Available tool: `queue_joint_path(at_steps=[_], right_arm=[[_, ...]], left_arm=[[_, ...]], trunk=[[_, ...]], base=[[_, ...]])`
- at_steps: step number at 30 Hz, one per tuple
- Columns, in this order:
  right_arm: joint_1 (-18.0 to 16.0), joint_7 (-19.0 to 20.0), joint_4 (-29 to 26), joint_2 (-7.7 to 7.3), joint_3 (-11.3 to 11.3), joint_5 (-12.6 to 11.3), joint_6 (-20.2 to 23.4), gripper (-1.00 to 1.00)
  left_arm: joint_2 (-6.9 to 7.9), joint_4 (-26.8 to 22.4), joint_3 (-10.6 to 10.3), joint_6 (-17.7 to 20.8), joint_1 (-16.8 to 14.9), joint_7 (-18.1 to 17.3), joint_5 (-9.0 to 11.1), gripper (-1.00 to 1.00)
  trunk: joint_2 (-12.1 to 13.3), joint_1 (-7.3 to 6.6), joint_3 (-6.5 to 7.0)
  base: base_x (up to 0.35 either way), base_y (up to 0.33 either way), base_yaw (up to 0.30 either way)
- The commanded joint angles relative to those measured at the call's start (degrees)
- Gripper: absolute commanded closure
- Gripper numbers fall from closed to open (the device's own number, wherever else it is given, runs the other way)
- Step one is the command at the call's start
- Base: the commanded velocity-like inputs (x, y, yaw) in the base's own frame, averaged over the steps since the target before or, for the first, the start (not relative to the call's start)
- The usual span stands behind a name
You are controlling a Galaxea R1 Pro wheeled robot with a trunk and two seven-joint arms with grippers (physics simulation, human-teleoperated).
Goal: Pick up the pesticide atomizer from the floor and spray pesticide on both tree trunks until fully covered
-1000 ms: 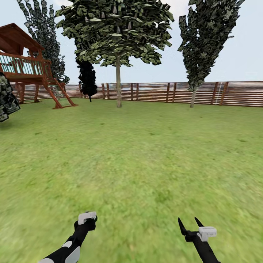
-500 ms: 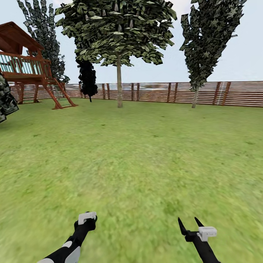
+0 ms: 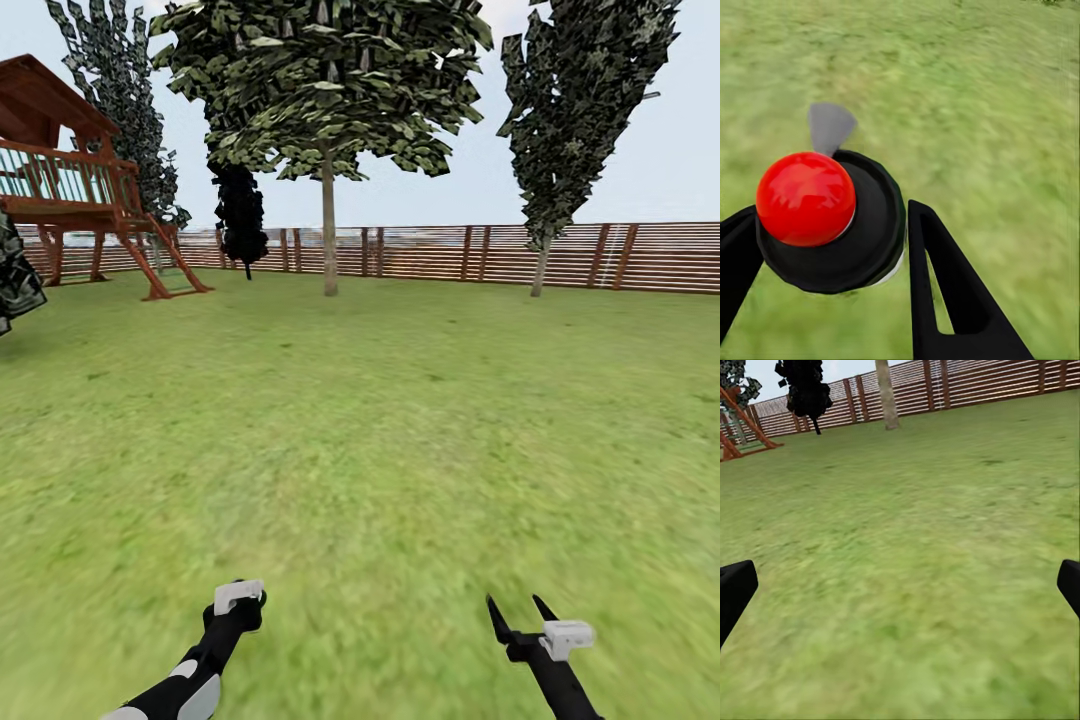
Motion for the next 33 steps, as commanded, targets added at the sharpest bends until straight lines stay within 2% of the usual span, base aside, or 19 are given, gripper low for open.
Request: queue_joint_path(at_steps=[1, 33], right_arm=[[-0.01, 0.0, -0.02, 0.0, 0.0, 0.0, 0.0, -1.0], [0.0, 0.02, 0.0, 0.0, 0.0, 0.0, 0.0, -1.0]], left_arm=[[0.0, -0.01, 0.0, 0.0, 0.0, 0.01, -0.02, 1.0], [0.0, -0.01, 0.0, 0.0, 0.0, -0.02, -0.02, 1.0]], trunk=[[0.0, 0.0, 0.0], [0.0, 0.0, 0.0]], base=[[0.315, 0.167, 0.0], [0.315, 0.168, 0.0]])
